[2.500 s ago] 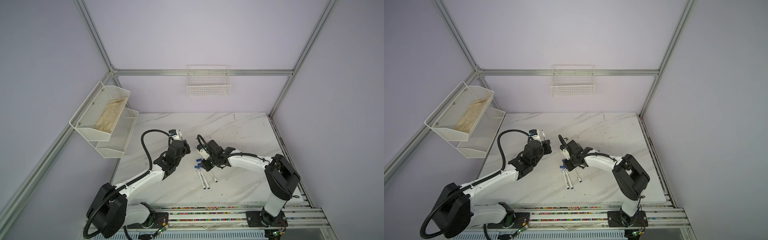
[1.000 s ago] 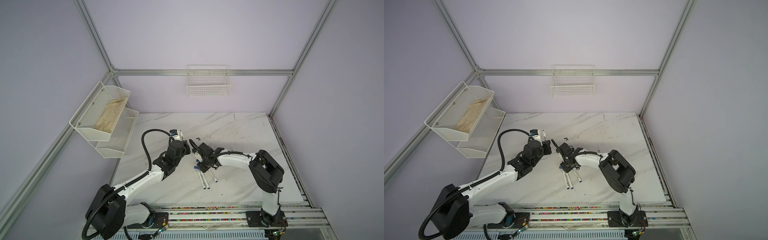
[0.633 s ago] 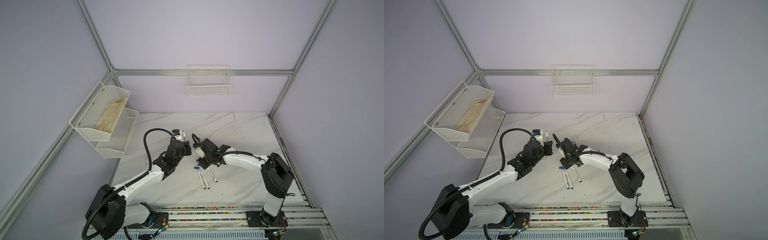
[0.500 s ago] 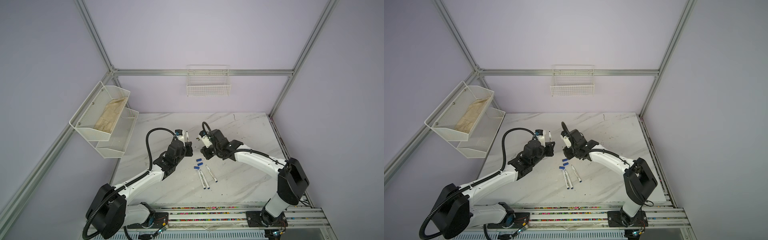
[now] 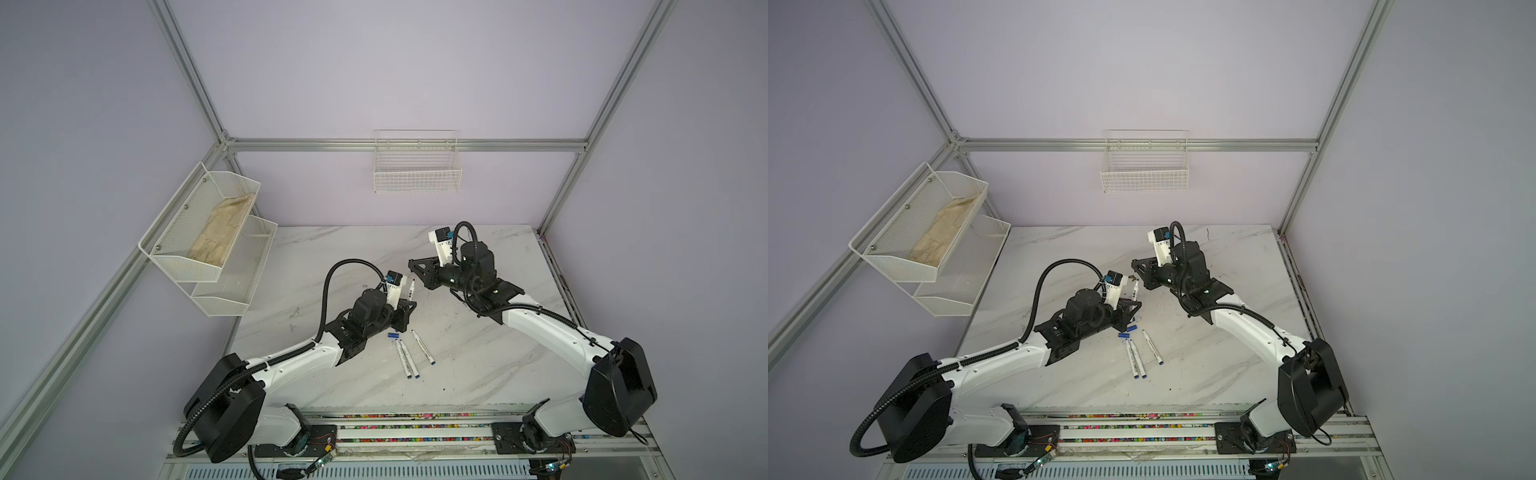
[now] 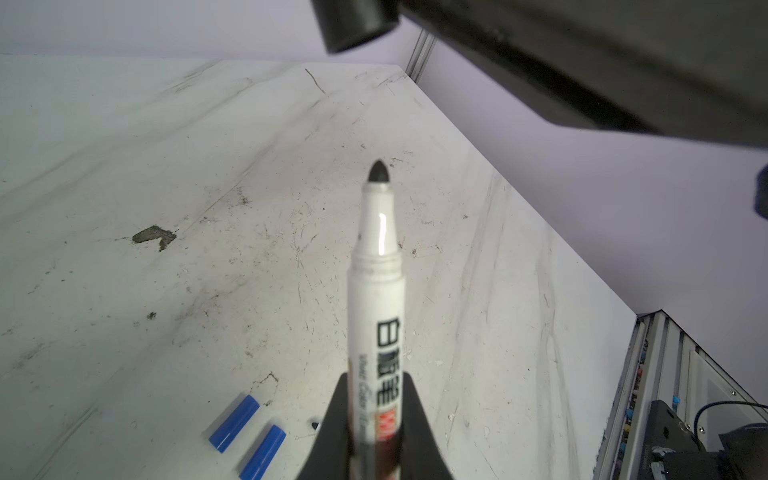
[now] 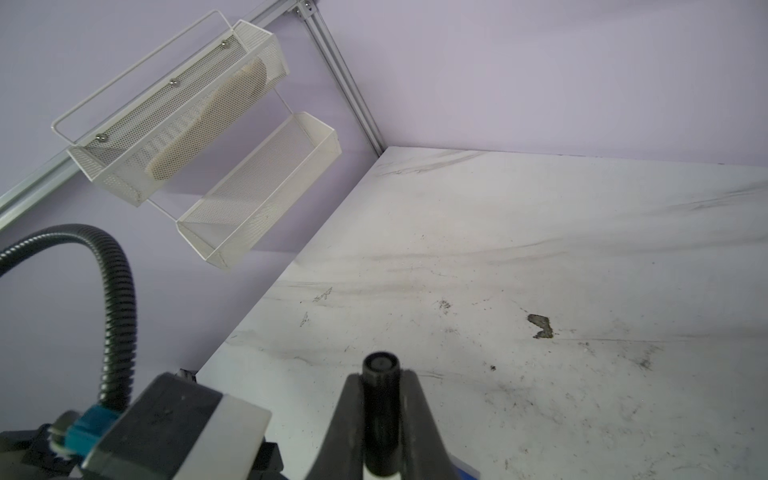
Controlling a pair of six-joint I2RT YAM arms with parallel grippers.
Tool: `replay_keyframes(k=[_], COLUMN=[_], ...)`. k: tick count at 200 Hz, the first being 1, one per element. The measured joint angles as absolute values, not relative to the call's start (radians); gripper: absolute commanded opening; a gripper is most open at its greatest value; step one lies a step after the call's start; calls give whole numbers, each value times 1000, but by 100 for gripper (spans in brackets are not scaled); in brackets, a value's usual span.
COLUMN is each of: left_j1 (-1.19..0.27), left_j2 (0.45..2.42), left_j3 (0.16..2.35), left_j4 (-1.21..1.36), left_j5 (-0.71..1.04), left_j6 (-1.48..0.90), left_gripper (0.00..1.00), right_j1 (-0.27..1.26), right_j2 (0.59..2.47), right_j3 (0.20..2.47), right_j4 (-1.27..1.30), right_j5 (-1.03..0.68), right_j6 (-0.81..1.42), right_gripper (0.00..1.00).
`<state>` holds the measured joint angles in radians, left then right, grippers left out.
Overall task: Insert the pens into the pen caps
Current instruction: 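Lift the black cap with the right gripper toward the marker in the left gripper, then lower the black cap onto the upright marker's tip with the right gripper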
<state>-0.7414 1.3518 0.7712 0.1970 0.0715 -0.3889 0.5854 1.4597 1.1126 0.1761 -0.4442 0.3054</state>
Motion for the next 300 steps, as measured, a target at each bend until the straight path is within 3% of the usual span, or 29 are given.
replay_keyframes(k=[300], left_j1=[-749], left_j2=[1344], left_j3=[771], left_j4=[271], left_j5=[41], left_j6=[-382], left_gripper=[0], right_j1=[567], right_j2=[1411], right_j3=[1075], right_j4=[191], right_j5=[-495], right_j6=[305], right_gripper=[0])
